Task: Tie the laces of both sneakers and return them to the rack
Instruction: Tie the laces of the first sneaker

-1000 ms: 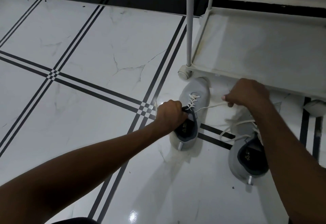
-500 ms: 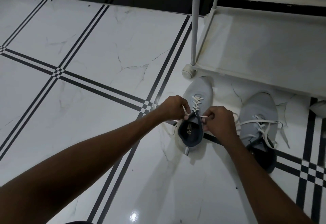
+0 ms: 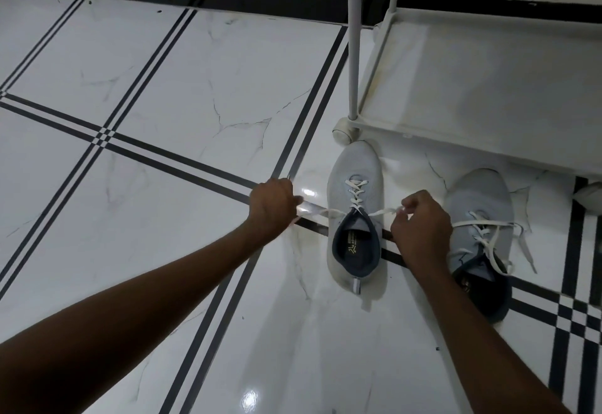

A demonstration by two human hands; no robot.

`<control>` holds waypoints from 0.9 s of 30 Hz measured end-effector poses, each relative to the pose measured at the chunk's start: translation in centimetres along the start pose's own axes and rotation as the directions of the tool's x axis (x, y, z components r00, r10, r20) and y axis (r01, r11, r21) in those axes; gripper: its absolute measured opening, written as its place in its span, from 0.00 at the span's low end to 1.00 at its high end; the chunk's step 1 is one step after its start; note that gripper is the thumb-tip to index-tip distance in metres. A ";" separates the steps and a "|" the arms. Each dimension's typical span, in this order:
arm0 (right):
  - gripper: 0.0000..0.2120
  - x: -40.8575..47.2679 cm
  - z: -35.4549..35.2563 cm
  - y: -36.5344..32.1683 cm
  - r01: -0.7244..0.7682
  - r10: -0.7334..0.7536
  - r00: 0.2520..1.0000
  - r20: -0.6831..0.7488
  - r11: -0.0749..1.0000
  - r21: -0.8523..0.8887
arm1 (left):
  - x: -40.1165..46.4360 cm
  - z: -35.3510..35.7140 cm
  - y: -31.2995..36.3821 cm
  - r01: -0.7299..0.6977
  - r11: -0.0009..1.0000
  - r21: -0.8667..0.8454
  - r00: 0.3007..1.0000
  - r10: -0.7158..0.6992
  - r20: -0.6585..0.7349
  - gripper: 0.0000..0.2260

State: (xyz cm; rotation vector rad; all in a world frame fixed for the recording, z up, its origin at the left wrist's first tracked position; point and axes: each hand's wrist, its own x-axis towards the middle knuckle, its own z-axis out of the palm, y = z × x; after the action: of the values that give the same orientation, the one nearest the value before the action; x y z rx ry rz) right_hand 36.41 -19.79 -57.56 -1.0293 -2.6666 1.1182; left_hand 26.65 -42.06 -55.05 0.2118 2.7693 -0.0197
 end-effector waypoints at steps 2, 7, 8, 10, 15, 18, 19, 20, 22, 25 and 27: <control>0.17 -0.5 0.4 -0.5 -0.182 0.182 0.983 -0.008 0.983 -0.014 | -0.2 0.1 0.8 0.326 0.824 -0.464 0.895 -0.110 0.433 0.30; 0.19 0.6 1.2 -1.1 -0.590 0.456 0.795 0.399 0.735 0.336 | 0.2 2.2 4.7 0.527 0.410 -0.744 0.844 -0.152 0.514 0.20; 0.13 1.2 1.0 -1.3 -0.630 0.469 0.772 0.429 0.658 0.413 | 0.6 2.3 5.1 0.512 0.415 -0.752 0.856 -0.176 0.486 0.15; 0.04 2.2 0.4 -1.8 -0.654 0.451 0.756 0.475 0.558 0.511 | 1.0 1.8 5.5 0.491 0.410 -0.768 0.869 -0.171 0.464 0.07; 0.06 2.6 -1.0 -2.8 -0.306 0.180 0.946 0.270 0.772 0.557 | 1.8 -2.2 5.6 0.355 0.103 -0.929 0.928 -0.155 0.338 0.12; 0.08 3.1 -2.6 -4.4 -0.107 0.000 0.984 0.178 0.800 0.591 | 1.3 -4.4 6.3 0.295 0.036 -0.955 0.956 -0.009 0.294 0.16; 0.10 3.4 -3.1 -4.9 -0.072 -0.045 0.983 0.175 0.791 0.607 | 1.0 -4.6 6.6 0.296 0.047 -0.954 0.954 0.028 0.298 0.17; 0.10 3.7 -3.5 -5.4 -0.040 -0.083 0.982 0.171 0.791 0.611 | 0.9 -4.5 6.8 0.301 0.068 -0.951 0.950 0.062 0.305 0.16; 0.06 4.4 -4.1 -6.1 0.024 -0.156 0.974 0.163 0.789 0.613 | 0.7 -4.5 7.4 0.301 0.143 -0.943 0.937 0.139 0.320 0.13; 0.02 5.3 -4.5 -6.9 0.068 -0.223 0.958 0.178 0.784 0.617 | 0.9 -4.6 7.6 0.247 0.277 -0.928 0.907 0.270 0.322 0.09; 0.03 5.6 -4.6 -6.9 0.056 -0.262 0.937 0.232 0.768 0.638 | 0.9 -4.8 7.7 0.209 0.345 -0.915 0.888 0.324 0.325 0.08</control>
State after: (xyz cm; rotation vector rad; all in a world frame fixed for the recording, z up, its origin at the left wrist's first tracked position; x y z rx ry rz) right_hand 29.66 -17.06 -50.65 -0.5135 -2.2045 2.0619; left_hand 25.25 -34.08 -50.83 -0.0256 1.8340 1.3668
